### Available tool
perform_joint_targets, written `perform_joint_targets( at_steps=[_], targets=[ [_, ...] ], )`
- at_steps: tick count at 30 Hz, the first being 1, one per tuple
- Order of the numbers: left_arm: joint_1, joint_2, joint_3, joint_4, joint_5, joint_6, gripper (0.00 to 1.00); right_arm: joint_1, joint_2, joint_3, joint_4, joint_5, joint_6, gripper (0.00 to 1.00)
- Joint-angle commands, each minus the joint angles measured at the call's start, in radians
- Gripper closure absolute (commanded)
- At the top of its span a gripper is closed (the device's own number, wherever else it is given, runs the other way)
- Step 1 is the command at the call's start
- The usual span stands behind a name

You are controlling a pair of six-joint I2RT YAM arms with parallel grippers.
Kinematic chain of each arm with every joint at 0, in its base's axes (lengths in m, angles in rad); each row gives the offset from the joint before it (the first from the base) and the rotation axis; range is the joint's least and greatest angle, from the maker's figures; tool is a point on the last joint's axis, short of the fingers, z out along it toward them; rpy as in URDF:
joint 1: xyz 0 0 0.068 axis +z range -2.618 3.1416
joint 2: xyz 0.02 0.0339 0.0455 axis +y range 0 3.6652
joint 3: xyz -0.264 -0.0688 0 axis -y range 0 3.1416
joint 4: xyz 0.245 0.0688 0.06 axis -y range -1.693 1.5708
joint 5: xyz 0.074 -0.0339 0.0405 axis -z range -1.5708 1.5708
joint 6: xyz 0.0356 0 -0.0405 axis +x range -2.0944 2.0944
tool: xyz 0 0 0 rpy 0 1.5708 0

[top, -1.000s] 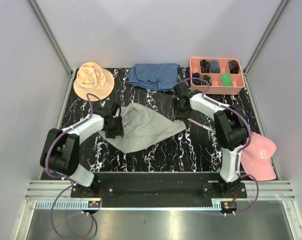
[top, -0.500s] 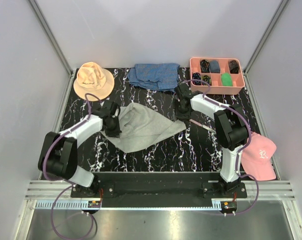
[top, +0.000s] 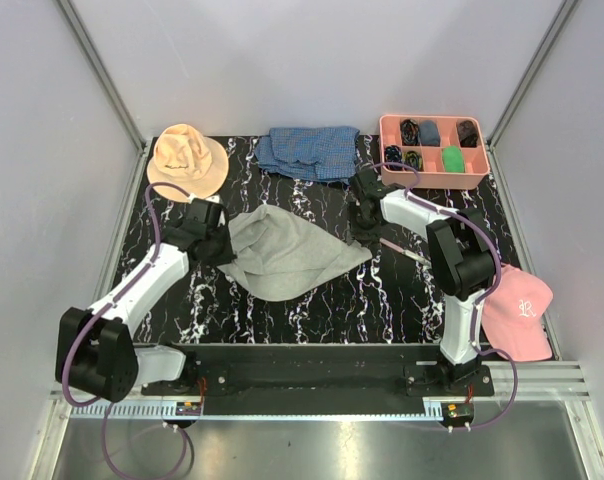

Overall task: Fold the napkin, place the utensils inside, and roll it up
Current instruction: Flatten the napkin out

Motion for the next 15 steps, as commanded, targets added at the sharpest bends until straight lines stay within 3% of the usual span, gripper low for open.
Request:
perform_joint_targets(
  at_steps=[1,3,8,15],
  targets=[
    [0.011,-0.033,-0.013,0.004,-0.002,0.002,1.00,-0.006,0.029,-0.015,0.001,-0.022,0.018,0.53],
    [0.014,-0.036,-0.018,0.004,-0.001,0.005,1.00,-0.006,0.036,-0.023,0.002,-0.020,0.020,0.55],
    [0.020,-0.053,-0.018,0.002,-0.002,0.014,1.00,-0.006,0.017,-0.026,0.001,-0.009,0.026,0.73],
    [0.022,-0.100,0.002,0.002,-0.025,0.016,1.00,-0.006,-0.083,-0.012,-0.035,0.033,0.029,0.78]
  ],
)
